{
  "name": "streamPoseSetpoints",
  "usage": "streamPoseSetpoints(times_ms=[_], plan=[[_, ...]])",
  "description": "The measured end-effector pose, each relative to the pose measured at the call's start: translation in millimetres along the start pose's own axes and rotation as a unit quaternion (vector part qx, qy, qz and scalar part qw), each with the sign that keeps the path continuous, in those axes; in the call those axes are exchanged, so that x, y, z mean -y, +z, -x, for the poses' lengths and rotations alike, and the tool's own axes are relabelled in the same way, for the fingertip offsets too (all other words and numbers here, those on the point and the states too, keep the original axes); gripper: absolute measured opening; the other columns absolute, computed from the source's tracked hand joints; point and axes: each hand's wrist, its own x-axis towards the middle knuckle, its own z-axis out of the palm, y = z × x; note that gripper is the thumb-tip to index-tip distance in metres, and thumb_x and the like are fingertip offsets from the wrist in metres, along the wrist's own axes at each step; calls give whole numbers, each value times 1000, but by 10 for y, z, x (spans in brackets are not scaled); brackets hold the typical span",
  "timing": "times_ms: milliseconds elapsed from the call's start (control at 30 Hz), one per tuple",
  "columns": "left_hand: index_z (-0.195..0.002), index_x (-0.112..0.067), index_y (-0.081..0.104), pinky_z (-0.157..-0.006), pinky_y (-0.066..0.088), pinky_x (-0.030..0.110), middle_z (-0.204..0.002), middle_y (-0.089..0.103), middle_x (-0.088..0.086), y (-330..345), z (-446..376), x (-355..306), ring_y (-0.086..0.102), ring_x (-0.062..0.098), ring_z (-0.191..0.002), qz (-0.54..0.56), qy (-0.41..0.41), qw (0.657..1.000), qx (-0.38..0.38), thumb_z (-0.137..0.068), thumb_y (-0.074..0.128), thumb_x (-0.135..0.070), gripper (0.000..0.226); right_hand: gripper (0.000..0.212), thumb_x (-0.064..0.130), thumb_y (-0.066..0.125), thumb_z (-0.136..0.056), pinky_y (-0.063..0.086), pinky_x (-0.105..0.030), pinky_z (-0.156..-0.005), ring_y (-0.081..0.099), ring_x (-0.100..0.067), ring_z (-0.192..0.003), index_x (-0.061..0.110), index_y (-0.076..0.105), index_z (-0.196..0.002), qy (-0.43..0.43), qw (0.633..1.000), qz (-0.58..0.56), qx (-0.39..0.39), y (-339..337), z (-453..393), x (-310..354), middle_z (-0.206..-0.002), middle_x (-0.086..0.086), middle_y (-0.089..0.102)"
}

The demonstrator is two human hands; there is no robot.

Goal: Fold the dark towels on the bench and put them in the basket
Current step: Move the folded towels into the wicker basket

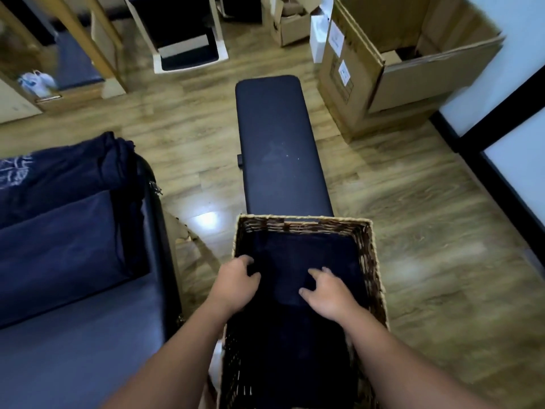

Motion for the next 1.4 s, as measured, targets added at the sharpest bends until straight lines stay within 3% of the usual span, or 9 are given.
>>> streamPoseSetpoints(times_ms=[100,267,500,600,667,800,867,1067,1400], plan=[[-120,-13,69,-91,52,31,-100,73,3,-281,291,226,68,23,-96,37,1,999,-33,-91,67,-19,30,67,45,62,-95,35,-28,-113,43,-23,-140,19,42,-153,-34,999,-32,-13,108,328,352,-155,-2,45],[-122,-17,69,-79,47,25,-84,68,-12,-931,704,774,67,15,-88,80,-3,991,-106,-90,68,-20,32,54,48,58,-96,41,-25,-104,54,-17,-131,24,55,-144,-98,993,-59,-29,387,736,1230,-141,5,59],[-107,-22,74,-87,53,30,-92,74,-9,-2023,1179,1853,70,16,-94,99,-22,972,-211,-90,69,-25,18,50,44,65,-91,47,-32,-105,64,-13,-115,21,62,-135,-178,974,-118,-72,697,995,2760,-128,1,68],[-108,-20,72,-89,52,37,-96,72,-4,-2506,1219,2341,67,24,-99,77,-45,955,-282,-91,66,-25,18,52,40,64,-94,42,-26,-106,57,-16,-125,22,55,-143,-203,971,-75,-98,810,989,3308,-137,3,62],[-122,-21,66,-92,49,42,-112,64,4,-2780,1184,2602,58,29,-111,7,-61,947,-314,-93,63,-29,30,60,42,62,-95,39,-28,-107,51,-19,-133,24,45,-150,-209,971,-40,-112,857,957,3591,-145,2,56],[-151,-49,29,-108,38,56,-154,28,11,-3093,998,2995,30,38,-137,-38,-134,966,-216,-94,60,-49,66,77,46,63,-93,41,-35,-105,48,-30,-134,22,28,-157,-164,979,13,-121,950,797,3965,-146,-8,52],[-152,-58,15,-112,38,55,-160,17,17,-3120,870,3153,36,43,-137,28,-147,977,-151,-91,64,-53,79,83,47,67,-89,42,-37,-105,50,-33,-131,22,24,-156,-137,983,27,-117,1008,687,4050,-142,-12,54],[-150,-64,6,-110,40,53,-149,34,22,-3061,621,3240,47,43,-127,59,-155,981,-101,-89,66,-56,87,98,35,81,-81,44,-40,-106,54,-34,-125,32,13,-152,-96,990,-24,-102,1124,491,4060,-139,-14,53],[-156,-50,21,-101,44,42,-142,55,11,-2805,662,3186,51,34,-129,59,-153,975,-151,-87,71,-51,85,88,40,69,-89,50,-45,-97,59,-34,-117,36,8,-152,-106,980,55,-160,1227,586,3819,-130,-8,60]])
